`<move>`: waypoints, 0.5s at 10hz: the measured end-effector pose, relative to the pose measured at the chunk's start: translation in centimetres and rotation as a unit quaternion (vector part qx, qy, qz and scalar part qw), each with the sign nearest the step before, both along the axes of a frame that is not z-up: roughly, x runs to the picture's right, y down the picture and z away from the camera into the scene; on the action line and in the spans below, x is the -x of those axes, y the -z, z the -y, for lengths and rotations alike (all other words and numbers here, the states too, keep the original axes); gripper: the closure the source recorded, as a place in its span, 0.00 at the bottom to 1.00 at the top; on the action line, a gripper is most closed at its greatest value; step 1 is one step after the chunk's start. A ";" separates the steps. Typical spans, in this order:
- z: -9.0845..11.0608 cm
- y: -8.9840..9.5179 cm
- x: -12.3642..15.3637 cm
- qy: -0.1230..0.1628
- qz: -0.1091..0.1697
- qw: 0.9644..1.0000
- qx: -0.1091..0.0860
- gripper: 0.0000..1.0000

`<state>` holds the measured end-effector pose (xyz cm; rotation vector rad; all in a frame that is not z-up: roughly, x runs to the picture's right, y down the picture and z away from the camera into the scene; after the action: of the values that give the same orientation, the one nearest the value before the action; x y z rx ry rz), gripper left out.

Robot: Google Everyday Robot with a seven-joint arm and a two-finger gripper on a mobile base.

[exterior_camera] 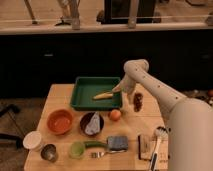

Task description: Place banana in red bowl

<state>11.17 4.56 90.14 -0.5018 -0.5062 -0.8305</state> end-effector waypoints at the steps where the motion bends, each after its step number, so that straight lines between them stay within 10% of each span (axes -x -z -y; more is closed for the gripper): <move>1: 0.8 0.9 0.6 -0.005 -0.007 1.000 -0.001 0.20; 5: 2.0 2.3 2.9 -0.051 -0.011 0.999 -0.001 0.20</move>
<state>8.30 2.56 87.84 -0.4782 -0.5063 -0.7271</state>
